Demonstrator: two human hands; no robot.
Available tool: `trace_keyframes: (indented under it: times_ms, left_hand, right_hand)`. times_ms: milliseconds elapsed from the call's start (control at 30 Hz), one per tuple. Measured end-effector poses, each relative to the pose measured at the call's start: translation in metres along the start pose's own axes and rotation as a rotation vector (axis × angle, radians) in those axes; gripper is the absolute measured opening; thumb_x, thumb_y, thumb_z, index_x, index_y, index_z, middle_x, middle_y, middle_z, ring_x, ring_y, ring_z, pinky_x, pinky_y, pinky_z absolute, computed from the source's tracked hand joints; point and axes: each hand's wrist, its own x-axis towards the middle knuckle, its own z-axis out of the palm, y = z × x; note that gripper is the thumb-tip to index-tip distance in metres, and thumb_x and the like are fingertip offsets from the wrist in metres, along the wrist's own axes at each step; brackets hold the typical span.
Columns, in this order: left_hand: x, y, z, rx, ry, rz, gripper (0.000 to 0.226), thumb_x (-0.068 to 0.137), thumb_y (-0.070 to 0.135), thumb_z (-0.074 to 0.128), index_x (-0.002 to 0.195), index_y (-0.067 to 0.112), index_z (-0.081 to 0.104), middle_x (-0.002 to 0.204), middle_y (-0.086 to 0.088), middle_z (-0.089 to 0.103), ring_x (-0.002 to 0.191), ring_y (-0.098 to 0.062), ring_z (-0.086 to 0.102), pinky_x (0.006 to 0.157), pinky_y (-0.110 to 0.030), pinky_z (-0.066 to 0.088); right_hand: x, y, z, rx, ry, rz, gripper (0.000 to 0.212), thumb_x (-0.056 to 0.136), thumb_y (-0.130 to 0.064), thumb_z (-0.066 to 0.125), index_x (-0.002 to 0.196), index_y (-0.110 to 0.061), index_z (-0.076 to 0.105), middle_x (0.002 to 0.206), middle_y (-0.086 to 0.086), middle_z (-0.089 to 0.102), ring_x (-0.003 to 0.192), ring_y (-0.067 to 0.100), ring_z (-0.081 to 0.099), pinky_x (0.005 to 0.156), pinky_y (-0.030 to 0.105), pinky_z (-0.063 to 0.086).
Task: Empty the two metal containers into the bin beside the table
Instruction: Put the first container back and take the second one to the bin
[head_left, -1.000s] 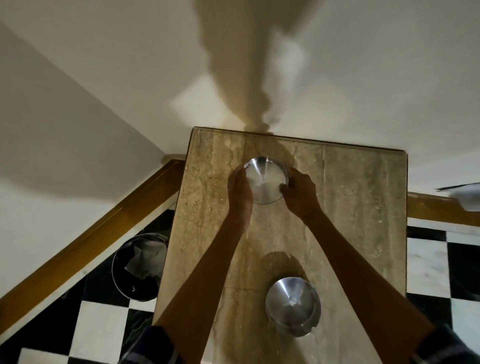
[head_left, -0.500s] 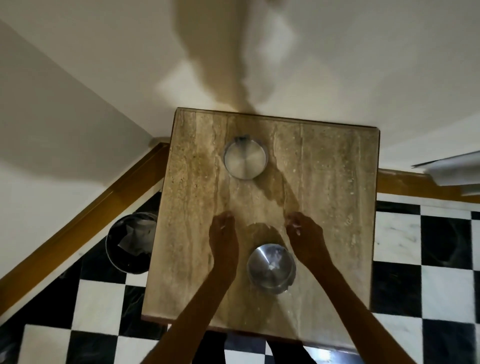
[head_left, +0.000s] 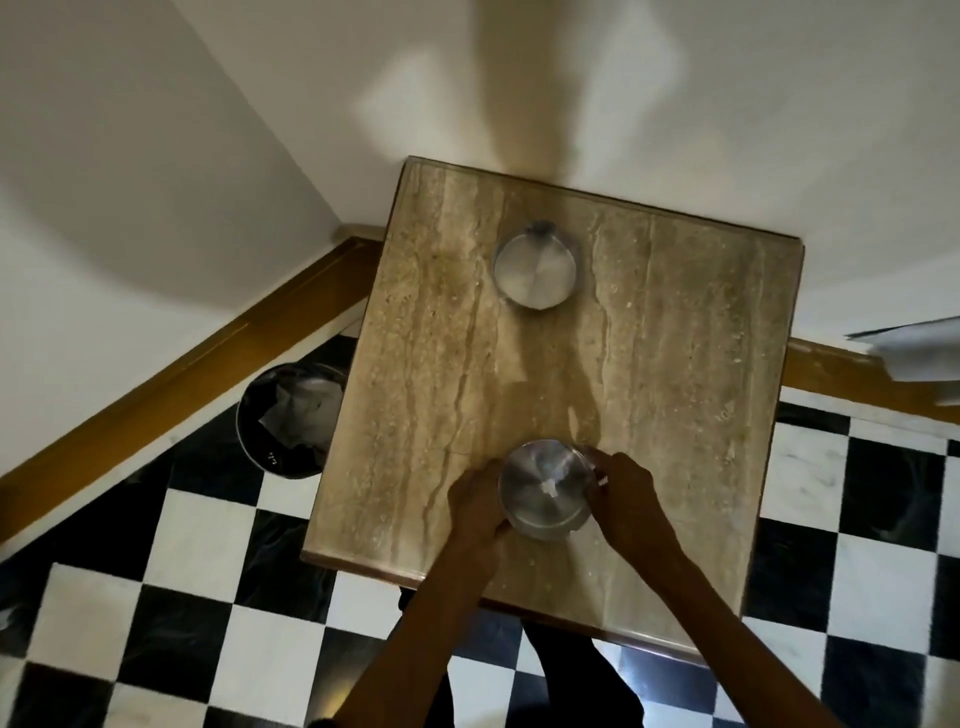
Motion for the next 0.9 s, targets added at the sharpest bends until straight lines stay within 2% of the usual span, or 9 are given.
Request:
trace_keyframes:
  times_ms: [67, 133, 300, 433, 533, 700, 800, 833, 900]
  left_hand:
    - [0.003, 0.007, -0.025, -0.109, -0.036, -0.070, 0.033, 0.099, 0.027, 0.063, 0.127, 0.009, 0.067, 0.108, -0.010, 0.075, 0.093, -0.026, 0.068, 0.080, -0.040, 0.057]
    - [0.004, 0.013, -0.058, -0.206, -0.162, -0.137, 0.031, 0.099, 0.035, 0.062, 0.122, 0.016, 0.067, 0.092, -0.006, 0.076, 0.086, -0.024, 0.069, 0.075, -0.040, 0.057]
    - [0.006, 0.025, -0.137, -0.481, -0.390, -0.123, 0.082, 0.074, 0.048, 0.085, 0.136, 0.001, 0.063, 0.140, -0.027, 0.061, 0.134, -0.045, 0.053, 0.106, -0.060, 0.048]
    - [0.022, 0.049, -0.204, -0.647, -0.557, -0.035, 0.087, 0.080, 0.060, 0.072, 0.144, 0.005, 0.056, 0.148, -0.029, 0.053, 0.136, -0.052, 0.048, 0.107, -0.063, 0.047]
    - [0.042, 0.072, -0.240, -0.690, -0.593, 0.012, 0.093, 0.071, 0.056, 0.083, 0.146, 0.011, 0.052, 0.150, -0.030, 0.050, 0.135, -0.055, 0.048, 0.106, -0.063, 0.046]
    - [0.096, 0.114, -0.294, -0.553, -0.387, 0.228, 0.082, 0.070, 0.038, 0.088, 0.141, 0.013, 0.055, 0.137, -0.020, 0.062, 0.123, -0.040, 0.061, 0.106, -0.054, 0.050]
    - [0.123, 0.124, -0.300, -0.041, -0.061, 0.433, 0.074, 0.071, 0.037, 0.090, 0.133, 0.010, 0.062, 0.100, -0.002, 0.069, 0.090, -0.026, 0.061, 0.075, -0.021, 0.055]
    - [0.131, 0.124, -0.299, 0.155, 0.082, 0.531, 0.082, 0.072, 0.037, 0.090, 0.142, 0.012, 0.055, 0.112, 0.002, 0.066, 0.098, -0.020, 0.060, 0.078, -0.017, 0.053]
    - [0.149, 0.116, -0.300, 0.470, 0.292, 0.772, 0.114, 0.063, 0.054, 0.090, 0.155, 0.014, 0.036, 0.146, -0.002, 0.046, 0.128, -0.019, 0.048, 0.104, -0.029, 0.049]
  right_hand:
    - [0.005, -0.018, 0.004, -0.026, -0.008, -0.018, 0.040, 0.093, -0.007, 0.052, 0.131, -0.021, 0.059, 0.100, 0.011, 0.064, 0.079, 0.017, 0.061, 0.071, 0.018, 0.046]
    - [0.012, -0.048, 0.011, -0.041, -0.029, -0.074, 0.039, 0.093, -0.008, 0.053, 0.129, -0.020, 0.060, 0.102, 0.011, 0.065, 0.086, 0.019, 0.062, 0.074, 0.017, 0.042]
    - [0.030, -0.133, 0.040, 0.021, -0.085, -0.255, 0.030, 0.092, -0.010, 0.059, 0.120, -0.015, 0.067, 0.103, 0.009, 0.073, 0.088, 0.018, 0.069, 0.073, 0.013, 0.047]
    - [0.056, -0.202, 0.094, 0.048, -0.175, -0.365, 0.034, 0.089, -0.006, 0.059, 0.120, -0.013, 0.068, 0.110, 0.003, 0.073, 0.091, 0.012, 0.070, 0.073, 0.004, 0.048]
    - [0.075, -0.242, 0.121, 0.061, -0.174, -0.423, 0.031, 0.087, 0.000, 0.061, 0.117, -0.006, 0.067, 0.108, 0.013, 0.073, 0.092, 0.018, 0.070, 0.073, 0.005, 0.047]
    - [0.120, -0.297, 0.183, 0.032, -0.329, -0.447, 0.037, 0.093, -0.002, 0.053, 0.130, -0.008, 0.057, 0.117, 0.011, 0.070, 0.102, 0.010, 0.064, 0.074, 0.001, 0.047]
    - [0.141, -0.304, 0.209, -0.003, -0.352, -0.398, 0.043, 0.095, 0.001, 0.045, 0.136, -0.009, 0.051, 0.130, 0.013, 0.064, 0.122, 0.018, 0.060, 0.098, 0.022, 0.049]
    - [0.143, -0.303, 0.215, -0.024, -0.328, -0.401, 0.043, 0.096, -0.002, 0.044, 0.139, -0.010, 0.048, 0.135, 0.012, 0.061, 0.128, 0.021, 0.056, 0.104, 0.030, 0.047]
    - [0.137, -0.302, 0.224, -0.075, -0.254, -0.468, 0.042, 0.102, -0.019, 0.041, 0.144, -0.012, 0.042, 0.145, 0.012, 0.051, 0.138, 0.024, 0.045, 0.110, 0.038, 0.043]
